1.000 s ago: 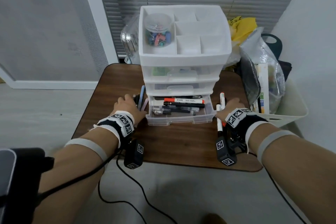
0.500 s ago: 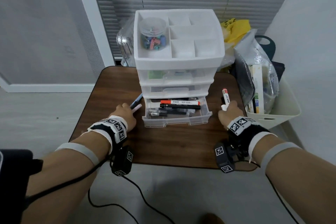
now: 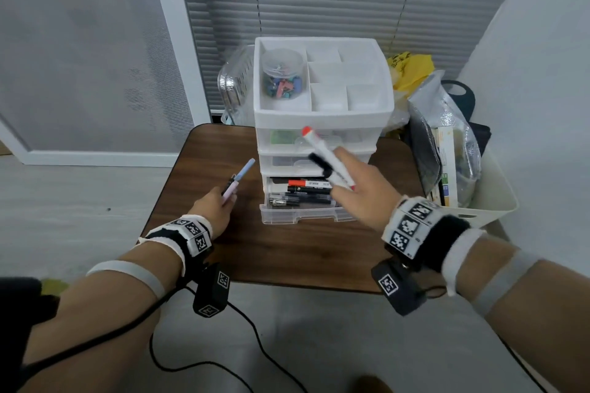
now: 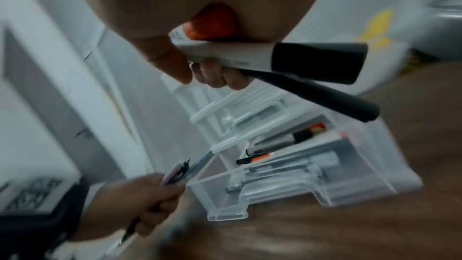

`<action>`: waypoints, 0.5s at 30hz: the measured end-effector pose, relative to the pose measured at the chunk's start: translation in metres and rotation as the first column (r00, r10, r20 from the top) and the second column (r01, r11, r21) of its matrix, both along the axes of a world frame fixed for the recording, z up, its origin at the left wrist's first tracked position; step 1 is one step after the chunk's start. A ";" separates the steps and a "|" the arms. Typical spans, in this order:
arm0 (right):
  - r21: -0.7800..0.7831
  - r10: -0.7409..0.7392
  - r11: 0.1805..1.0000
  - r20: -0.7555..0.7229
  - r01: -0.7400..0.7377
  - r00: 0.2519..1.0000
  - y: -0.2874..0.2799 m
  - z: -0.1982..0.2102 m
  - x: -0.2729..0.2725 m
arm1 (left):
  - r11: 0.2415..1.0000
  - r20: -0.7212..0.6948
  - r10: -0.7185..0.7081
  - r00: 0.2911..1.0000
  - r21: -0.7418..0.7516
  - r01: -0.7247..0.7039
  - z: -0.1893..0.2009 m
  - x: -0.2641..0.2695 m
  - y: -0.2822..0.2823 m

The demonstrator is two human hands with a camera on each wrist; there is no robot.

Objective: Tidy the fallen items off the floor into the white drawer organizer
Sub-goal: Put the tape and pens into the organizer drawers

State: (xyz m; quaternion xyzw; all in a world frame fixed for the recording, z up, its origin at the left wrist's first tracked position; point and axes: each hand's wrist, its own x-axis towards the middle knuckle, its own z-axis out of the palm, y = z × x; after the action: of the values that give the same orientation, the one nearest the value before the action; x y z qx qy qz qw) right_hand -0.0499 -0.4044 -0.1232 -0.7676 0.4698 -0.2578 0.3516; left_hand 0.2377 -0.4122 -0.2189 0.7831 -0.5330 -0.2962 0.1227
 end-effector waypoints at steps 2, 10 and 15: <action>-0.019 0.129 0.991 -0.160 -0.134 0.979 -0.010 0.007 0.024 | 1.000 -0.024 0.005 1.000 -0.030 -0.006 0.001 0.004 0.001; -0.075 0.210 0.964 -0.369 -0.254 0.905 -0.045 -0.022 0.068 | 0.984 -0.142 -0.015 0.990 -0.179 -0.011 0.004 0.012 0.005; -0.112 0.173 0.948 -0.608 -0.299 0.775 -0.044 -0.044 0.056 | 0.958 -0.219 -0.018 0.976 -0.283 -0.046 0.008 0.017 0.008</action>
State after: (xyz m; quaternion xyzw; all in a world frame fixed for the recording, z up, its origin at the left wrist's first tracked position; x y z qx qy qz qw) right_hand 0.0063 -0.4481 -0.1671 -0.8940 0.4263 -0.0061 0.1374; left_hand 0.2552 -0.4046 -0.2111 0.7234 -0.5478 -0.2997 0.2947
